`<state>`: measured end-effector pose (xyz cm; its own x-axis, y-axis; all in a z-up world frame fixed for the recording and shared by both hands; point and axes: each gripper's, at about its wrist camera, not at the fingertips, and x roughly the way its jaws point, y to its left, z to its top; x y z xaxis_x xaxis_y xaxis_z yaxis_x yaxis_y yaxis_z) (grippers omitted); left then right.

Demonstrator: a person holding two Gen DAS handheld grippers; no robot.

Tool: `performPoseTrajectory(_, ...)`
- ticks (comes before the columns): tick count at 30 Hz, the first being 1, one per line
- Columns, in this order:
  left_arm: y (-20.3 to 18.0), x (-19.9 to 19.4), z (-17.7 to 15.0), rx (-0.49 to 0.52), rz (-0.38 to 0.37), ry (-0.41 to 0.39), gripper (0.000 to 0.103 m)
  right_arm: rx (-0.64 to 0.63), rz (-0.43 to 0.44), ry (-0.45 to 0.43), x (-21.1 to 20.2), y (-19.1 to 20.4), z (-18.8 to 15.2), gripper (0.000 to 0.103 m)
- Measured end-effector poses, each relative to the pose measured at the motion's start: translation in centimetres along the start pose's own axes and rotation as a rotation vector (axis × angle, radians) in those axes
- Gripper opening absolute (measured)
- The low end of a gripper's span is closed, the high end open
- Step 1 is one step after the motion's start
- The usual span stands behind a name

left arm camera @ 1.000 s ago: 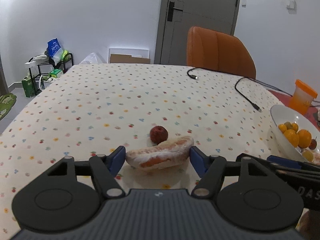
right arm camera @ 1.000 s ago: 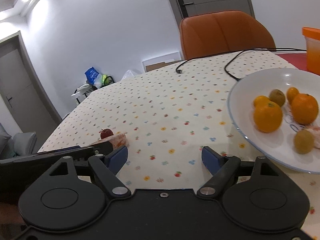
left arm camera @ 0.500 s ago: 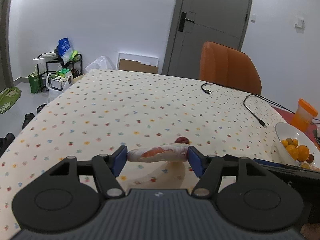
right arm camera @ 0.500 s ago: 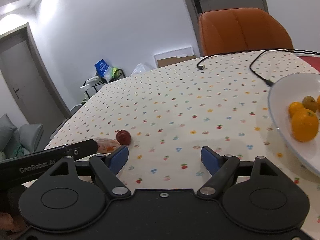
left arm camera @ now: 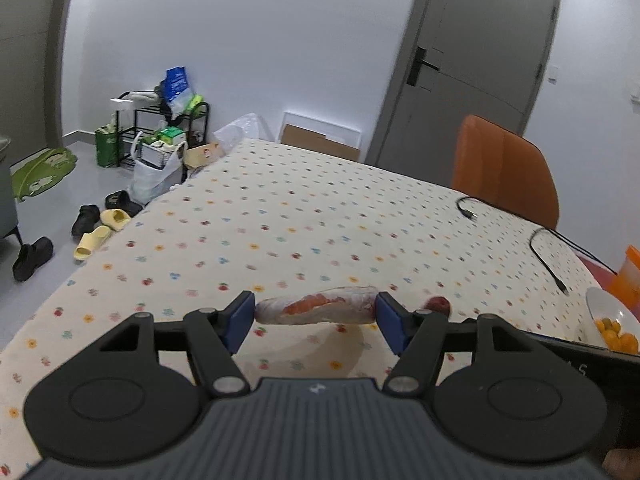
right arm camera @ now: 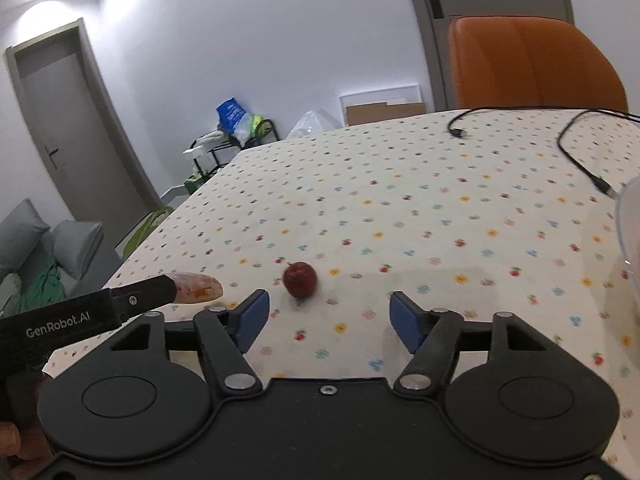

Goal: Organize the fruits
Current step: 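Grasp the bagged pomelo piece with the left tool while the right grasps the red apple, then carry the held pomelo piece and apple over the white bowl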

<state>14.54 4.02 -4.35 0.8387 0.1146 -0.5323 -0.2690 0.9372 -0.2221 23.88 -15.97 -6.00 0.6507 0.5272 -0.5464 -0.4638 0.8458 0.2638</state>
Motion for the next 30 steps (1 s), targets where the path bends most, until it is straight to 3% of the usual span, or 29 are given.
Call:
performPoseTrajectory(12, 1.8, 0.7, 0.7, -0.05, 0.016, -0.009, 0.064, -0.055, 0.001, 0.033, 3.4, 1.7, 1.4, 0.053)
performPoseTrajectory(15, 1.7, 0.8, 0.8, -0.051, 0.017, -0.008, 0.064, -0.078, -0.005, 0.034, 3.9, 2.0, 1.5, 0.035)
performPoseTrajectory(16, 1.7, 0.8, 0.8, -0.05, 0.016, -0.007, 0.064, -0.084, -0.007, 0.039, 3.9, 2.1, 1.5, 0.022)
performPoseTrajectory(30, -2.4, 0.7, 0.9, 0.009, -0.041, -0.016, 0.064, -0.018, -0.036, -0.02, -0.4, -0.7, 1.1, 0.022)
